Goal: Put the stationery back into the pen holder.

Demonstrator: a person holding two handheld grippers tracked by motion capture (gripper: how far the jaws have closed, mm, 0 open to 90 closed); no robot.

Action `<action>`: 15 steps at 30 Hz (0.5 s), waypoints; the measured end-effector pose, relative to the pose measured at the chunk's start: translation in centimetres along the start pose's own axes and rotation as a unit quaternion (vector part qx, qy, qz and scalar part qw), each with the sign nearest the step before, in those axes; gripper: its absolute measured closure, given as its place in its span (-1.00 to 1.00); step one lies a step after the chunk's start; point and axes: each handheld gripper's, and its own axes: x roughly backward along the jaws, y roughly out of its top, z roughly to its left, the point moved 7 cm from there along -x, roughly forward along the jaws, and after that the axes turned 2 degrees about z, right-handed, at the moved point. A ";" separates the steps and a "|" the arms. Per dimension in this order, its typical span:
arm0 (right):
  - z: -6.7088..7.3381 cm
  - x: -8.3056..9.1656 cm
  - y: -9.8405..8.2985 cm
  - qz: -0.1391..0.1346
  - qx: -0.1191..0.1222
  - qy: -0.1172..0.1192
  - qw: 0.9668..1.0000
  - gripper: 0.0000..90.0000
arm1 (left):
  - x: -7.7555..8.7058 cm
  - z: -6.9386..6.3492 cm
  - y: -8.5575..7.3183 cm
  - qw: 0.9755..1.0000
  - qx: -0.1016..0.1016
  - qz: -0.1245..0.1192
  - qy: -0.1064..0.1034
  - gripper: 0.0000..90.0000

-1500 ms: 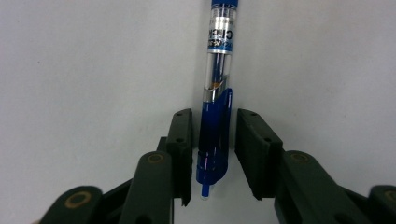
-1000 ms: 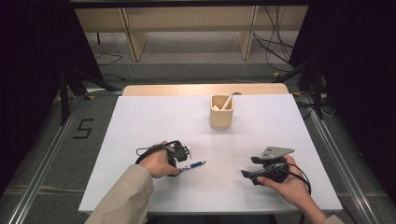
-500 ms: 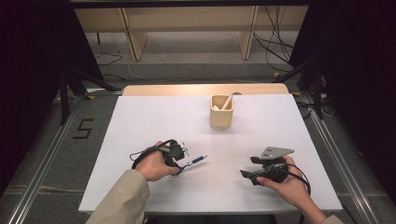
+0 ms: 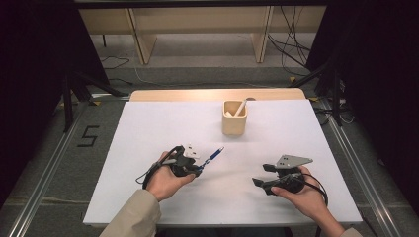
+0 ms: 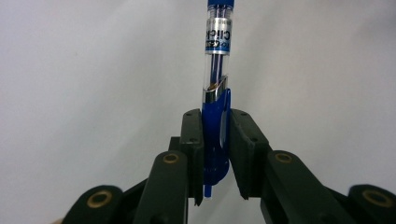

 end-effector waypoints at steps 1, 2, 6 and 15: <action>0.0 0.0 0.1 -0.003 0.002 0.001 1.000 -0.29 | 0.0 -0.1 0.0 1.000 0.008 -0.010 0.003 0.69; 0.1 0.0 0.1 -0.006 0.001 0.002 1.000 -0.29 | 0.0 -0.2 0.0 1.000 0.010 -0.015 0.005 0.69; 0.3 -0.2 0.3 -0.016 -0.004 0.007 1.000 -0.28 | 0.2 -0.5 0.3 0.999 0.022 -0.044 0.015 0.70; 0.9 -0.3 1.4 -0.058 -0.024 0.018 0.998 -0.26 | -0.3 -2.1 1.0 0.995 0.050 -0.091 0.004 0.69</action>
